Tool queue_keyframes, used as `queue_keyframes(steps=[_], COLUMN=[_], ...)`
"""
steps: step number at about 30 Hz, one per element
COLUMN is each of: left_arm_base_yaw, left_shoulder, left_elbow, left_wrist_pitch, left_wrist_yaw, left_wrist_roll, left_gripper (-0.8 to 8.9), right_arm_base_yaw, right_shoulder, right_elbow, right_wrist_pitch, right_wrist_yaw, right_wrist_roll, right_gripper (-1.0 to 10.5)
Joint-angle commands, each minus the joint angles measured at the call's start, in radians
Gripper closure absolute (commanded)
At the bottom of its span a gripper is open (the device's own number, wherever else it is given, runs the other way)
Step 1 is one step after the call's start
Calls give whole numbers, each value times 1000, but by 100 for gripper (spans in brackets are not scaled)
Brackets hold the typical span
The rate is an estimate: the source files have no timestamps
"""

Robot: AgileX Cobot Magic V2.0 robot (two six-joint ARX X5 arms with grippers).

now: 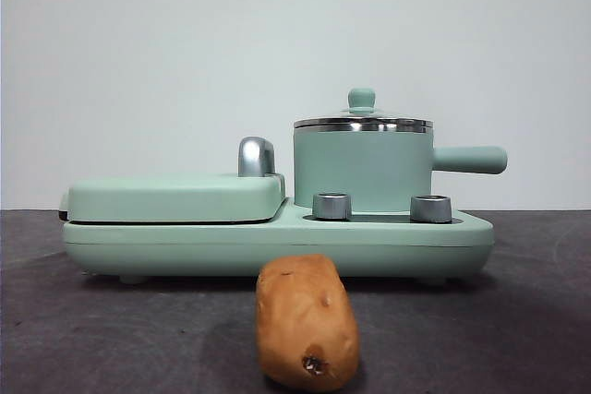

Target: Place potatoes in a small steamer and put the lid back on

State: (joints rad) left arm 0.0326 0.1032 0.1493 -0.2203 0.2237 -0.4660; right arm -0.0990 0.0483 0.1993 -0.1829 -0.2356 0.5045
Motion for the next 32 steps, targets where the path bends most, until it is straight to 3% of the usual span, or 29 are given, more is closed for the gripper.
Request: queue_keyframes(steps=[1,9,19,23,28,32], left_arm_base_yaw=[-11,-23,-51,-84,-126,-156], left_shoulder=[67,306,645,750,840,873], left_elbow=[101,374,676,755,814,822], left_wrist_pitch=[-54,-156,-286,-328,-340,-308], left_wrist_yaw=[92,159,400,465,488,487], left_wrist_roll=[-36,-1,154,250,281,287], left_gripper=[797,797,796,796,784,779], right_arm_base_yaw=[2,2,6,6,6,6], right_shoulder=[45,192,397,446,473,473], right_elbow=[97,375,597,645,659,659], right_wrist_pitch=[-55,-299,-499,-518,-512,-506], right_wrist_yaw=[-77,-239,-471,-506,-506,-476], right_wrist_roll=[68,-10,-217,-285,-307,-308], right_gripper=[935,935,935,934,925,775])
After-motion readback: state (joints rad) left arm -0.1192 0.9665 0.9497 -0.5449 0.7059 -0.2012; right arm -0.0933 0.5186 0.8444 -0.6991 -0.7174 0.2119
